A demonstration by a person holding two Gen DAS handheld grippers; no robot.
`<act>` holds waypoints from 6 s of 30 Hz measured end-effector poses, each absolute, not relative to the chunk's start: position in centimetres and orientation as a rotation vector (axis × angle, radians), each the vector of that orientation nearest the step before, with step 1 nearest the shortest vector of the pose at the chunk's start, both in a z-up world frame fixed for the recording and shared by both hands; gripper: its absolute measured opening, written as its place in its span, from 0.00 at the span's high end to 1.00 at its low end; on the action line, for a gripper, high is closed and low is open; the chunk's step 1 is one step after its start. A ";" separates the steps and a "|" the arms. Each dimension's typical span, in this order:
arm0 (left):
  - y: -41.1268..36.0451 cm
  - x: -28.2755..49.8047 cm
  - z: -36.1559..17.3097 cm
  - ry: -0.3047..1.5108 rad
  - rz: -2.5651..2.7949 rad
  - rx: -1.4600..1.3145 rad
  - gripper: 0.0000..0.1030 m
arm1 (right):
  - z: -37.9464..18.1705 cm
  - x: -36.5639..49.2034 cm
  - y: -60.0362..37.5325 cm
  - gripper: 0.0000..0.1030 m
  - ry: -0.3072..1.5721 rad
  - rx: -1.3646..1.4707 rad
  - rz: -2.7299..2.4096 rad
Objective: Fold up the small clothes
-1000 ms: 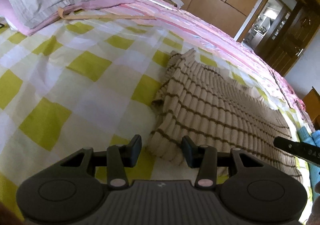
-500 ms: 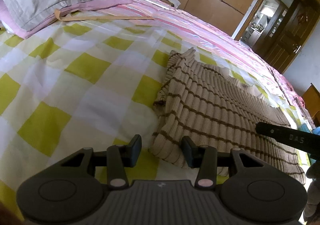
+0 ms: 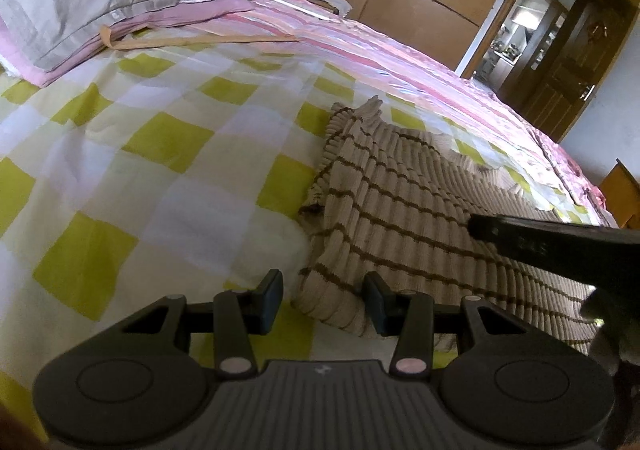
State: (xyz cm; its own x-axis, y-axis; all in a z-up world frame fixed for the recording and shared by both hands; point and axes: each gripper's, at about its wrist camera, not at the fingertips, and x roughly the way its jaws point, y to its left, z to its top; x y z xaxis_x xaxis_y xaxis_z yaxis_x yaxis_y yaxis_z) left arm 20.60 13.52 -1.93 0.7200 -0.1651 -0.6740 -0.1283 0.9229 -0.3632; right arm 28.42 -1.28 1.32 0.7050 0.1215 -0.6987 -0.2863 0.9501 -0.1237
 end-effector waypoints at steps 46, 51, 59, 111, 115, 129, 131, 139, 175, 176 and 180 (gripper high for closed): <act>13.4 20.7 -2.1 0.764 -0.043 -0.419 0.53 | 1.6 36.1 3.9 0.70 0.862 -0.024 0.381; 13.4 20.6 -2.1 0.764 -0.045 -0.424 0.53 | 1.4 37.0 5.9 0.65 0.877 -0.054 0.396; 13.3 20.7 -2.2 0.762 -0.046 -0.418 0.53 | 0.4 37.7 7.9 0.58 0.900 -0.140 0.377; 7.9 31.1 -0.3 0.637 -0.017 -0.140 0.53 | 2.0 26.0 -22.3 0.54 0.777 0.256 0.084; 10.1 29.7 0.2 0.626 0.095 -0.180 0.53 | 1.5 25.3 -24.2 0.54 0.760 0.318 0.064; -7.2 16.5 0.5 0.504 -0.400 0.313 0.51 | 0.0 20.6 -31.1 0.54 0.723 0.523 0.011; -10.0 15.1 -0.5 0.470 -0.445 0.431 0.51 | -0.3 19.7 -32.4 0.53 0.721 0.563 0.009; -15.1 14.6 -2.6 0.457 -0.481 0.565 0.50 | -1.7 17.8 -35.1 0.53 0.735 0.622 0.016; -12.9 18.2 2.5 0.478 -0.513 0.174 0.82 | -3.6 32.4 -31.2 0.48 0.767 0.818 0.175; -12.9 18.1 2.5 0.478 -0.515 0.173 0.82 | -3.7 32.4 -31.1 0.49 0.768 0.819 0.174; -12.9 17.7 2.5 0.489 -0.524 0.150 0.82 | -3.7 32.7 -30.9 0.78 0.808 0.809 0.162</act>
